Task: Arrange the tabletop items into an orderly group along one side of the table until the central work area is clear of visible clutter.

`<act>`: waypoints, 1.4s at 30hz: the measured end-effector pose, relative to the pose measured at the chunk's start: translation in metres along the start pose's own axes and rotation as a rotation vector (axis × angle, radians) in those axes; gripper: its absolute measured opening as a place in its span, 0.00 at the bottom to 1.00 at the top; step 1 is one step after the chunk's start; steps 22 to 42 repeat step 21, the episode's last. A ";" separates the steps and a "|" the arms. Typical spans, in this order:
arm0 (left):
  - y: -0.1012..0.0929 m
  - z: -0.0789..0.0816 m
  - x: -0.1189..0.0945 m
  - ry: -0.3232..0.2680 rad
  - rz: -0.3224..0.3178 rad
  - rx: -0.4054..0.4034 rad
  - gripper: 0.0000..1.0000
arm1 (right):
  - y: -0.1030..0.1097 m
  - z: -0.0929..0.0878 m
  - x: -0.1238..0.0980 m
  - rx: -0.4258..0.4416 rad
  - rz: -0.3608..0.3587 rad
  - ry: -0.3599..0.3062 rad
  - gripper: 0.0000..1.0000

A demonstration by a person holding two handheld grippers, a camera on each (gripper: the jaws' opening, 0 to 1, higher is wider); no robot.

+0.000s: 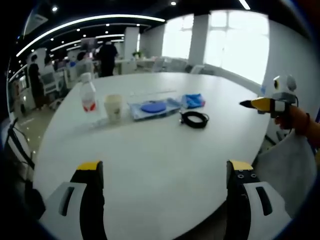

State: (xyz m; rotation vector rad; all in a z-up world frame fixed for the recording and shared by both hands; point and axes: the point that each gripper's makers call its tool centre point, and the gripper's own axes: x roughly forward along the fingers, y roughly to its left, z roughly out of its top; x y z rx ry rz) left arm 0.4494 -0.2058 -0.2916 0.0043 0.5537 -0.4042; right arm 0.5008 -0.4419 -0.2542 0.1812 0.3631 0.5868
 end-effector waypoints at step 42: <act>0.004 0.002 -0.006 -0.032 0.026 -0.020 0.99 | 0.003 -0.010 -0.004 0.001 -0.013 0.032 0.99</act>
